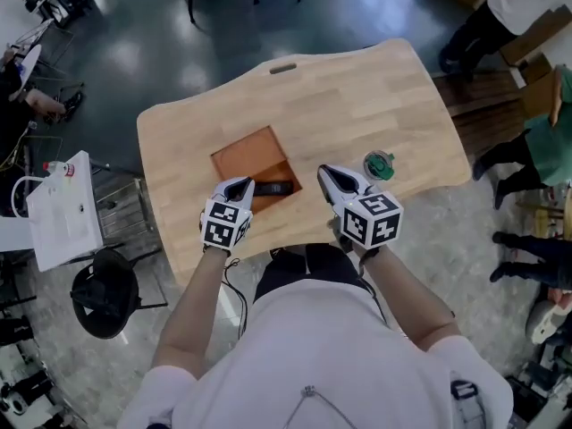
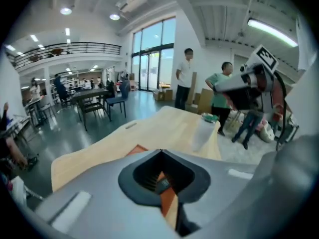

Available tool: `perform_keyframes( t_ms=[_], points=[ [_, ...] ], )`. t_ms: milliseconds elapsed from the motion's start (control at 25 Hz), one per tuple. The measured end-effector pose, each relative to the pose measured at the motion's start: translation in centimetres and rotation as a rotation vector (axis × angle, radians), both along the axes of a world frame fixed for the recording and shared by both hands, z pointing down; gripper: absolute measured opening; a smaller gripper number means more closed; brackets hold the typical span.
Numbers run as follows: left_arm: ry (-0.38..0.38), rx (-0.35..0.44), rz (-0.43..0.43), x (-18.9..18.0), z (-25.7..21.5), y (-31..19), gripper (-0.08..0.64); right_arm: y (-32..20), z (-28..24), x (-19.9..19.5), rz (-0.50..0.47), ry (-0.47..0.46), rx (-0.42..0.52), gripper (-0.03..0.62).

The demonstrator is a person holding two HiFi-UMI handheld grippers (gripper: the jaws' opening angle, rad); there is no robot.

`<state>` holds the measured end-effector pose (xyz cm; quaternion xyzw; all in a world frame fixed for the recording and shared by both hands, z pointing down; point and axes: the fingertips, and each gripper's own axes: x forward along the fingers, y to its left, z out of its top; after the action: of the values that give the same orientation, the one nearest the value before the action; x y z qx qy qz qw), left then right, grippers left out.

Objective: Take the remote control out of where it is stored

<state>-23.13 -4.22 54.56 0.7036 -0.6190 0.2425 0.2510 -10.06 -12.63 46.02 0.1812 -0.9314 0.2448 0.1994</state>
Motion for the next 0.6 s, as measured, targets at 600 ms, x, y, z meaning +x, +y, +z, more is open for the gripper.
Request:
perform_keyframes(
  t_ms=[600],
  points=[
    [-0.305, -0.447, 0.656, 3.6, 20.3, -1.9, 0.103, 0.1, 8.9, 2.2, 0.088, 0.084, -0.163, 0.028]
  ],
)
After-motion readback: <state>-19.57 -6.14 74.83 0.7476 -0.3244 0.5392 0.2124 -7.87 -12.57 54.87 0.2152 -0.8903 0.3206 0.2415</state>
